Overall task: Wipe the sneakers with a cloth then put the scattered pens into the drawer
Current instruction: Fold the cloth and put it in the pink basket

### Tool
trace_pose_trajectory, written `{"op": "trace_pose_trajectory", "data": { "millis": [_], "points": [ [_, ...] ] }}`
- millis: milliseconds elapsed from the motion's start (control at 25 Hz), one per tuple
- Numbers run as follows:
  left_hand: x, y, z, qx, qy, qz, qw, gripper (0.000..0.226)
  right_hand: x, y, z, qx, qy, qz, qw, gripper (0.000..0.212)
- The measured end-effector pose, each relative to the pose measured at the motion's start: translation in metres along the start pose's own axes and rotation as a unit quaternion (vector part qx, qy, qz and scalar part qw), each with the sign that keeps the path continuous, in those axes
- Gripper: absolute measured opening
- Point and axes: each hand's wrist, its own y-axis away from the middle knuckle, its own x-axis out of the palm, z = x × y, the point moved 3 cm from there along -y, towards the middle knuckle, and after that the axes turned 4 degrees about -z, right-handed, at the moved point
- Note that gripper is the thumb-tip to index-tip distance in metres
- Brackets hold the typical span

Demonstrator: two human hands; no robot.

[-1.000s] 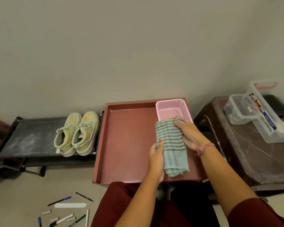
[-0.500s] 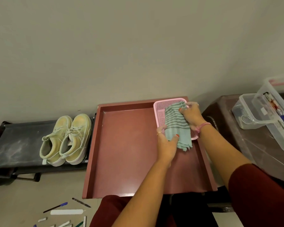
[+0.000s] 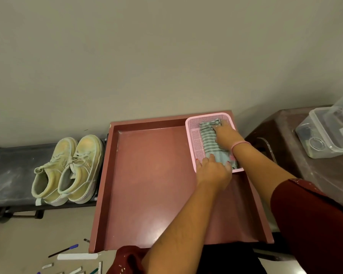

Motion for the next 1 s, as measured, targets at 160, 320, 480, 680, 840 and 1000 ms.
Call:
{"op": "trace_pose_trajectory", "data": {
  "millis": [160, 320, 480, 680, 840, 1000],
  "points": [
    [-0.002, 0.009, -0.004, 0.073, -0.068, 0.009, 0.995, 0.075, -0.002, 0.010, 0.011, 0.002, 0.087, -0.026, 0.996, 0.036],
    [-0.002, 0.017, -0.003, 0.088, -0.063, 0.013, 0.994, 0.062, -0.012, 0.021, 0.014, -0.054, 0.060, -0.165, 0.983, 0.035],
    [0.000, 0.016, 0.000, 0.100, -0.062, -0.024, 0.993, 0.057, 0.017, 0.021, 0.006, -0.054, -0.003, -0.005, 0.999, 0.063],
    [0.005, 0.014, 0.005, 0.124, -0.106, -0.091, 0.982, 0.053, 0.015, 0.006, 0.006, -0.052, 0.063, 0.123, 0.989, 0.090],
    [0.010, 0.014, 0.006, 0.115, -0.111, -0.060, 0.985, 0.053, 0.012, 0.015, 0.012, -0.037, 0.141, 0.182, 0.972, 0.108],
    [0.010, 0.014, 0.006, 0.116, -0.117, -0.109, 0.980, 0.051, 0.014, 0.016, 0.015, -0.029, 0.165, 0.184, 0.969, 0.103]
  ]
}}
